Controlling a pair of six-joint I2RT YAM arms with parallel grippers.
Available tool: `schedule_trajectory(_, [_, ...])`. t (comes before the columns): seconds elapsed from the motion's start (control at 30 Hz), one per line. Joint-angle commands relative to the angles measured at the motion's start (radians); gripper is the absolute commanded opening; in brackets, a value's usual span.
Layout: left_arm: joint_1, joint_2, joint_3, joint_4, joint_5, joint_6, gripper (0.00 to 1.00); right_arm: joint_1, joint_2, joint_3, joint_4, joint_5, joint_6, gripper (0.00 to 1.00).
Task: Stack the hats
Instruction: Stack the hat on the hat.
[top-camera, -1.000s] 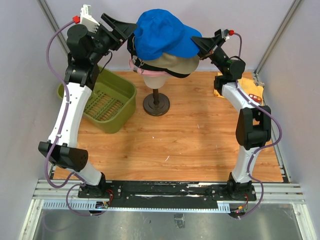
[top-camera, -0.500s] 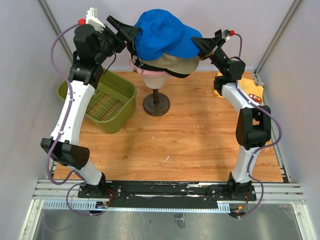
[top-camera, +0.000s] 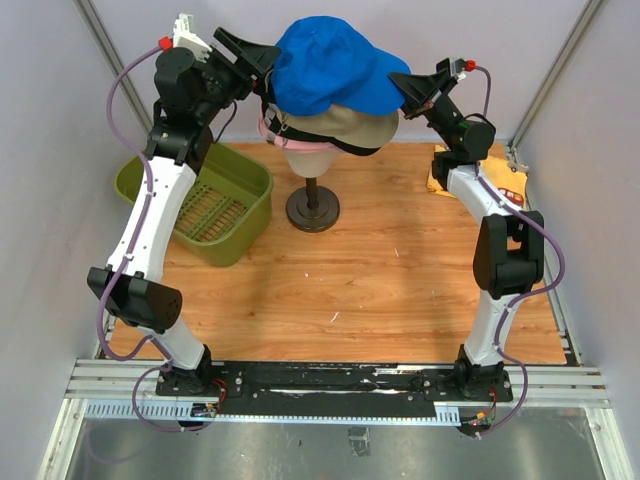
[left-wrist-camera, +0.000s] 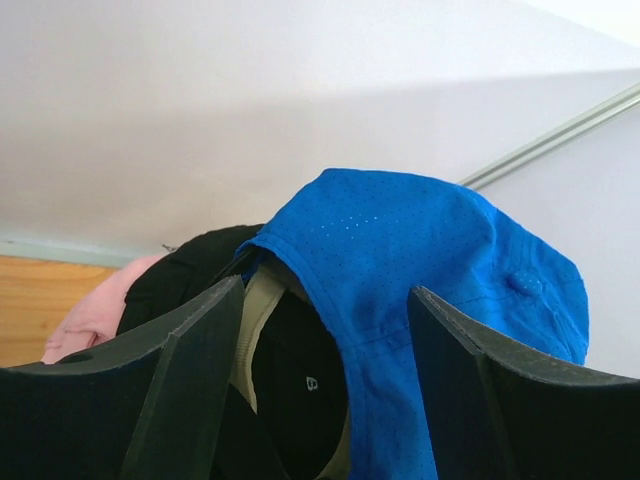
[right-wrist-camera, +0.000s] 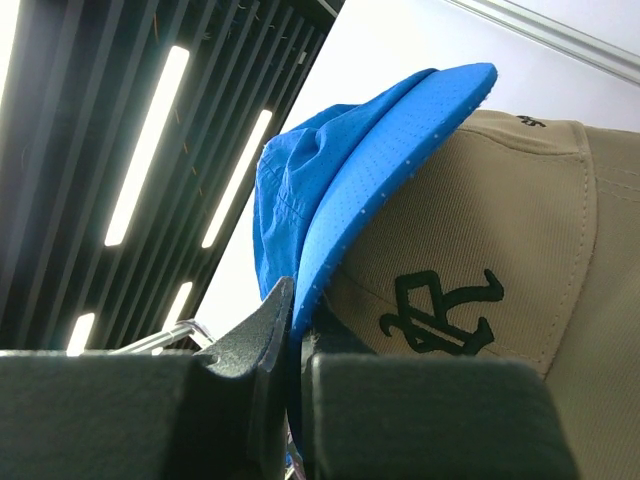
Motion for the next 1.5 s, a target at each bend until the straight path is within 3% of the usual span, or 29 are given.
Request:
schedule_trajectory(0.0, [-0.009,-0.014,0.008,0.066,-0.025,-0.009,0.70,-0.013,0.008,0.004,0.064,0.006,0.100,0.03])
schedule_trajectory(0.77, [-0.021,0.054,0.045,0.076,0.015,-0.053,0.61,0.002,0.004,-0.032,0.094,-0.007,0.103,0.03])
schedule_trajectory(0.87, [-0.021,0.057,0.042,0.088,0.000,-0.060,0.48,0.001,0.002,-0.043,0.101,-0.008,0.104,0.03])
schedule_trajectory(1.1, [-0.021,0.065,0.051,0.101,-0.031,-0.055,0.01,0.000,0.000,-0.064,0.114,-0.013,0.111,0.03])
schedule_trajectory(1.47, [-0.016,0.089,0.178,-0.007,-0.047,-0.001,0.00,-0.025,-0.027,-0.154,0.142,-0.027,0.119,0.03])
